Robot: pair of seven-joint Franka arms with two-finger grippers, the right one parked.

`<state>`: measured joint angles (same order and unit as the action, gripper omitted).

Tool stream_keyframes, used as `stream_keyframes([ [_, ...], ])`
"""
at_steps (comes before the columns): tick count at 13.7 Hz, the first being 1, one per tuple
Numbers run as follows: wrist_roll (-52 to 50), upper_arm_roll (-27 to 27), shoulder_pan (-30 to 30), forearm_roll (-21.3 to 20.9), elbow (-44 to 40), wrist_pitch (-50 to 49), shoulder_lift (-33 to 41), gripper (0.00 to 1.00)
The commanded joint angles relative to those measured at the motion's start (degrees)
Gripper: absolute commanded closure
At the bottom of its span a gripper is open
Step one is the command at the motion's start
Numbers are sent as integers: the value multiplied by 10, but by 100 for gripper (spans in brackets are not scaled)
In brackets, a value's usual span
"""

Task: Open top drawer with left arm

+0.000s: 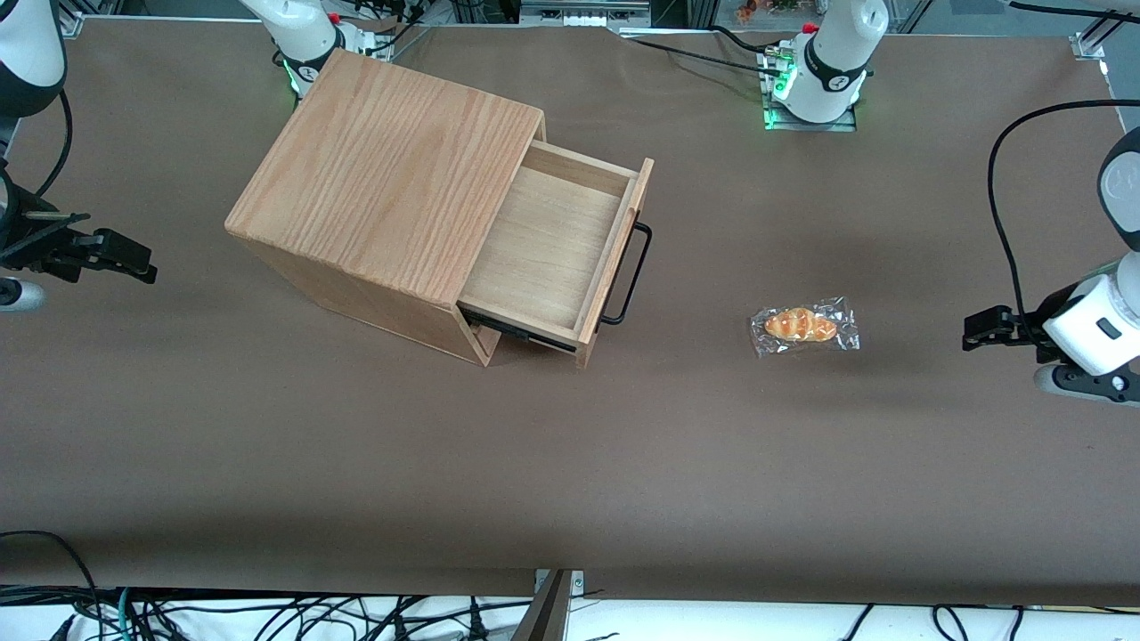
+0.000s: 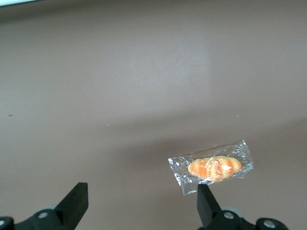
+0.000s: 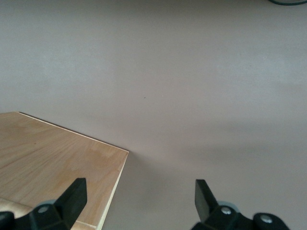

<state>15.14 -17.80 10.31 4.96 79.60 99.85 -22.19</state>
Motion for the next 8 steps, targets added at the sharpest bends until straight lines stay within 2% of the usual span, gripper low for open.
stream_keyframes([
  [1,-12,-4,-2,25,6,2,7,0],
  [2,-19,-8,-2,34,6,-3,8,0],
  [8,-44,-7,6,28,4,-7,19,0],
])
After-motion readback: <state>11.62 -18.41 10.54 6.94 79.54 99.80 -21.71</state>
